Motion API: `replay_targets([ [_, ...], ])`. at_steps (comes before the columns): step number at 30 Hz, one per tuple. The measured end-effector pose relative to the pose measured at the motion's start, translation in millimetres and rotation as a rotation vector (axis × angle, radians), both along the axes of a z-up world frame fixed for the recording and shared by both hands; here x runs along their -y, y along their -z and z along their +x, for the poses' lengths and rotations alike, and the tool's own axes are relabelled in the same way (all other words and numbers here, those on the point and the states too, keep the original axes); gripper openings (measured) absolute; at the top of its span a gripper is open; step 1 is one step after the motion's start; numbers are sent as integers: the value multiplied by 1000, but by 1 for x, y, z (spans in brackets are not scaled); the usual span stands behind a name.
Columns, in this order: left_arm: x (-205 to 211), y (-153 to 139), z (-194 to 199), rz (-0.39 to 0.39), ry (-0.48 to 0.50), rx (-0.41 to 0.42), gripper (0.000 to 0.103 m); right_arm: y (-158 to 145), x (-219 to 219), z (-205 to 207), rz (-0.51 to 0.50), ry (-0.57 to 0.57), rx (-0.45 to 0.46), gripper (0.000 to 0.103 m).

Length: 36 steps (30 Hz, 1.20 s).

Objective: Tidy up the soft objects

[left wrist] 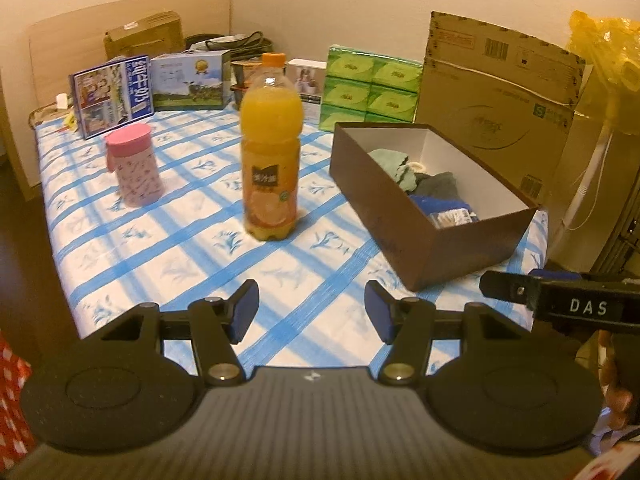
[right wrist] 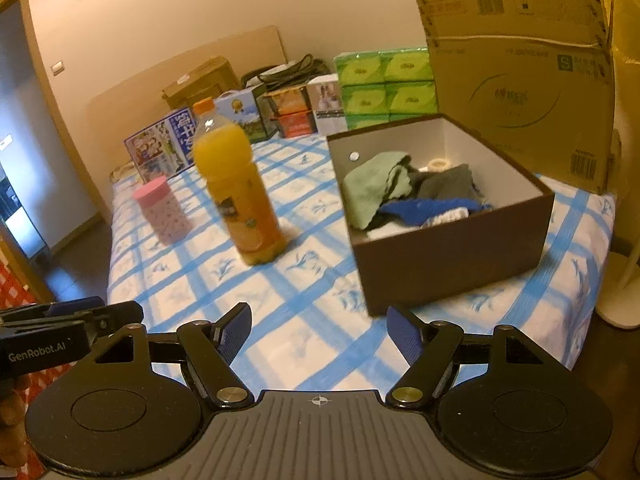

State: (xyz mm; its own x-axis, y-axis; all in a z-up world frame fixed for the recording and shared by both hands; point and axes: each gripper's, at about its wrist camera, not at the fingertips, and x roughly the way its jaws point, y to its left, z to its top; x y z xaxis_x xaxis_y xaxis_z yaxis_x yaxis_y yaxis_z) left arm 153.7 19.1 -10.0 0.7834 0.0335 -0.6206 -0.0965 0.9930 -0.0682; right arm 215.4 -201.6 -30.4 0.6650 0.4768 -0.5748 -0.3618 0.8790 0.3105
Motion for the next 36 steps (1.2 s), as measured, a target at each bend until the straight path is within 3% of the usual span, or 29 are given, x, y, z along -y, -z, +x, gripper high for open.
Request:
replay_targets([
  [21,-12,21,-77,-12,-48,-65,56,22,-25,-63,-41,-75,-60,74],
  [36,-10,29,-90,3,-54,-92,56,33,-34,-84,-81,-113,-60,74],
])
